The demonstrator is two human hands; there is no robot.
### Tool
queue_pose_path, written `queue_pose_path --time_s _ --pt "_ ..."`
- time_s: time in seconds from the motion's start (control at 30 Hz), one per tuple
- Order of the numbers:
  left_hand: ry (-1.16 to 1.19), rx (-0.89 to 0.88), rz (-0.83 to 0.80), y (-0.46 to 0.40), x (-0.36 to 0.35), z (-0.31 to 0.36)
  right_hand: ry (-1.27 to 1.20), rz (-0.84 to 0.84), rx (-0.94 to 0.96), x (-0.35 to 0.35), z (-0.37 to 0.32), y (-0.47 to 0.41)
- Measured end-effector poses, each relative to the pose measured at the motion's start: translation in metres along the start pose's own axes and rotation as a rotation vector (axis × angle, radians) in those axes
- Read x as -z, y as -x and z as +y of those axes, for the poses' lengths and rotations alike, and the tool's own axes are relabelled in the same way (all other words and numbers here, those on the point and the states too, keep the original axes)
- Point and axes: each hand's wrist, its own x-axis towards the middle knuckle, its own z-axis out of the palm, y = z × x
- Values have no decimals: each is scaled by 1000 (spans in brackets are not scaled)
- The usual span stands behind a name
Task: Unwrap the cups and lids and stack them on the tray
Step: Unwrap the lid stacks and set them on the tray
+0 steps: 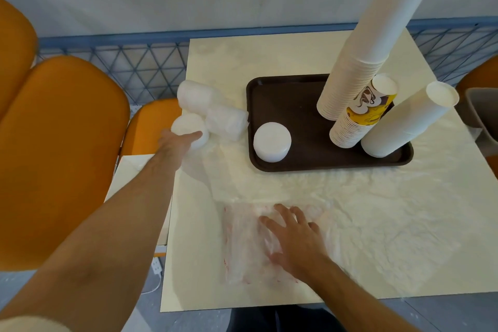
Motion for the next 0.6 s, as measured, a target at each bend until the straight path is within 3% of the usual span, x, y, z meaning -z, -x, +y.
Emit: queue_pose_path --time_s 0.27,0.6 --pt "38 1 14 3 -2 -1 4 -3 -10 -1 -1 -1" --pt "345 12 -46 4 10 -16 32 -38 -15 5 -4 0"
